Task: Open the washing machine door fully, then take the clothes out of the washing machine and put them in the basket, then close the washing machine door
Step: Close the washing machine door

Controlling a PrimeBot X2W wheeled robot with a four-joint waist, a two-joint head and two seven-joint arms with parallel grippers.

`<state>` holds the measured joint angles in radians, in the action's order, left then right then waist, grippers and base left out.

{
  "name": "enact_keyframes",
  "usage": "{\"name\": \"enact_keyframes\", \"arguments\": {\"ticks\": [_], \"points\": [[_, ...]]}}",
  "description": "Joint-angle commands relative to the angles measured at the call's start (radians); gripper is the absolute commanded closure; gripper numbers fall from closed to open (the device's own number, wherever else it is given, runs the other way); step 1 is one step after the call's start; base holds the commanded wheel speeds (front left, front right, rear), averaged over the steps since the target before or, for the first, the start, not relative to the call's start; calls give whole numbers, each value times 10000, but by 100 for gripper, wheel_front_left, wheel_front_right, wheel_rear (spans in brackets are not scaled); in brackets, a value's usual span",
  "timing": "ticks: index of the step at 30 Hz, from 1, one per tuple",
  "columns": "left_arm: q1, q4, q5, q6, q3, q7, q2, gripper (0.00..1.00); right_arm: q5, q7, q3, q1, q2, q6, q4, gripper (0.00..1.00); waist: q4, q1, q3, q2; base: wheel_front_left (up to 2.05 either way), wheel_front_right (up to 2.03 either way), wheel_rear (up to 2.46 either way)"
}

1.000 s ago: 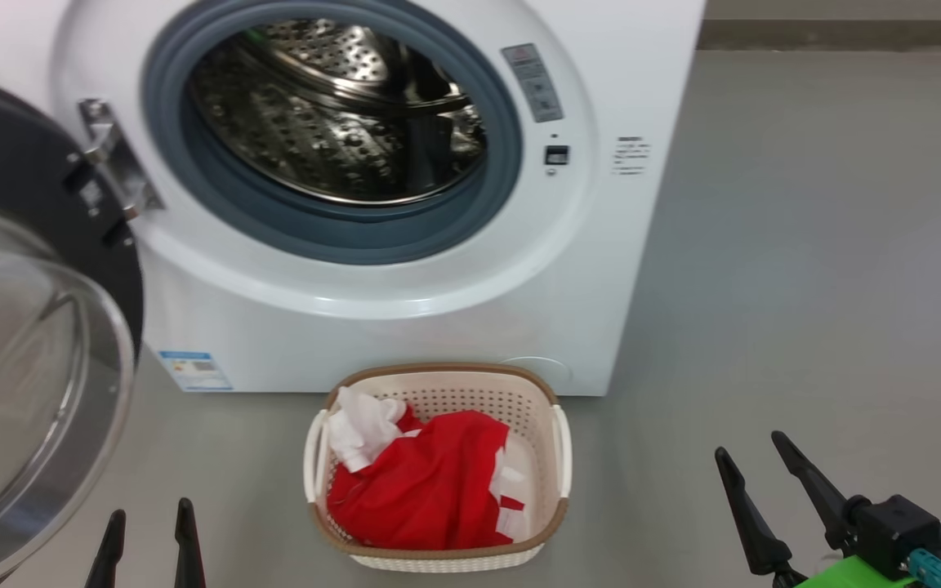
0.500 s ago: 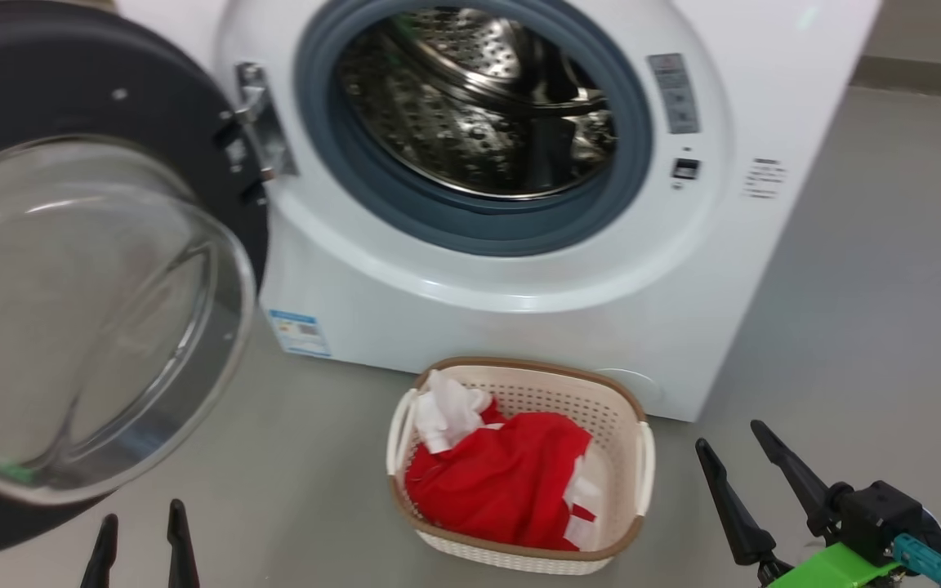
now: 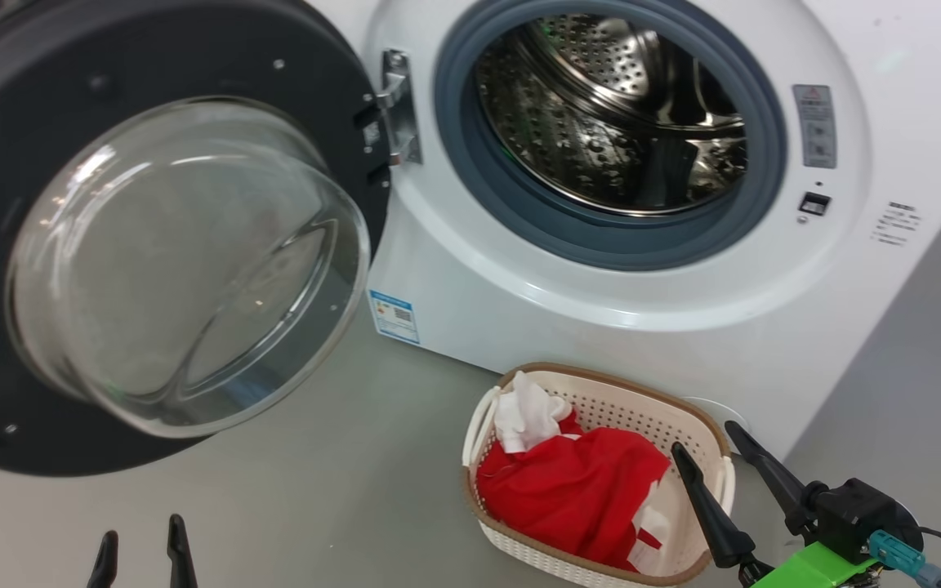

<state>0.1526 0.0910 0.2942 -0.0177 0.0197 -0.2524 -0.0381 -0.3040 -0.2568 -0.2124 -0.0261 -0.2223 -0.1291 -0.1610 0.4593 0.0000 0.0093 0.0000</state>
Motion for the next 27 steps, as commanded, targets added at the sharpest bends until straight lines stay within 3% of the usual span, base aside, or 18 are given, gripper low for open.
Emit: {"name": "enact_keyframes", "arguments": {"ticks": [1,22,23,24,25,26,27], "points": [[-104,-228,76,-117,262,-93,-122,0,-71,-49,-223,-450,-125,-16,183,0,350,0,-73,0,0,0,0],[-3,-474,363,-283,230,-93,-122,0,-115,-49,-518,-680,-150,-16,72,0,464,0,22,0,0,0,0],[-31,-549,498,-270,265,-93,-122,11,-114,-49,-517,-675,-145,-16,74,0,467,0,20,0,0,0,0],[-67,-657,658,-247,316,-93,-122,55,-115,-49,-516,-670,-139,-16,74,0,472,0,22,0,0,0,0],[-112,-787,830,-216,393,-93,-122,91,-114,-49,-514,-666,-134,-16,76,0,476,0,26,0,0,0,0],[-169,-943,929,-179,496,-93,-122,100,-113,-49,-512,-663,-130,-16,77,0,481,0,26,0,0,0,0],[-239,-1115,969,-120,620,-93,-122,100,-110,-49,-508,-661,-125,-16,79,0,486,0,32,0,0,0,0]]}}
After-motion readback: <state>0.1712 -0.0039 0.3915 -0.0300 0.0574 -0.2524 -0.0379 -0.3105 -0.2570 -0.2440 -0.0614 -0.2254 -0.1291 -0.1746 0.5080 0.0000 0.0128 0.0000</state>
